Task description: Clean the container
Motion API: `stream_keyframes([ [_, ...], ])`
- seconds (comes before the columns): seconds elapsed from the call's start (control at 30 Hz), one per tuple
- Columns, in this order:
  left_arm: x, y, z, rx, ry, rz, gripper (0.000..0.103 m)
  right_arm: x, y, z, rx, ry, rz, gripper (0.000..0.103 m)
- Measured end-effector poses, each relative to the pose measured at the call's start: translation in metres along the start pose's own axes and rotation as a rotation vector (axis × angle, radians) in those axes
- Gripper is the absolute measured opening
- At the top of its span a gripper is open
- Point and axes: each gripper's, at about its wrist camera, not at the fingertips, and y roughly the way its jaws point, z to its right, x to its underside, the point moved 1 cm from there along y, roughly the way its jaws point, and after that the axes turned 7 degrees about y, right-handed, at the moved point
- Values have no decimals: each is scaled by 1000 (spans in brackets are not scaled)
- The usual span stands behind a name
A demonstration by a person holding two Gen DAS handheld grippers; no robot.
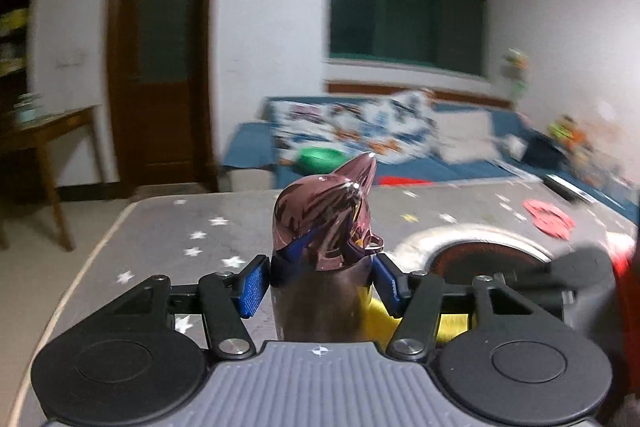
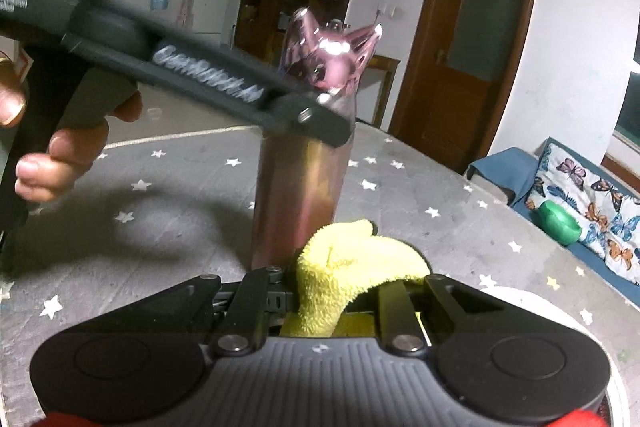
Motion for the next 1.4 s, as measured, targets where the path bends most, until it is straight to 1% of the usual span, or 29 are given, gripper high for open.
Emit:
stream_keyframes([
  [0.1,-5,1,-17,135,64,-21,60,-8,-5,3,11,-15,24,14],
  [0.17,-8,1,-21,169,97,-27,60,-15,-8,4,18,-24,52,14],
  [0.23,-11,0,-21,199,152,-21,60,-24,-13,5,32,-39,90,14],
  [0.33,-11,-2,-16,222,219,-6,60,-40,-23,6,53,-73,149,14],
  [0.43,-8,-4,-13,224,230,7,60,-49,-25,3,77,-148,179,14],
  [0.53,-6,-12,-12,214,239,40,60,-48,-20,-2,90,-226,165,14],
  [0.73,-5,-24,-10,214,231,65,60,-34,-5,-19,61,-320,113,14],
  [0.9,-5,-26,-11,205,204,76,59,-20,8,-39,59,-390,73,14],
  [1.13,-8,-23,-11,206,202,82,59,16,24,-64,2,-447,-41,14],
  [1.2,-8,-24,-12,206,208,82,59,22,25,-70,-10,-469,-61,14],
  [1.3,-9,-26,-14,204,213,86,60,24,25,-74,-6,-498,-59,14],
  [1.4,-9,-29,-15,206,220,92,60,12,18,-70,31,-506,-20,14],
])
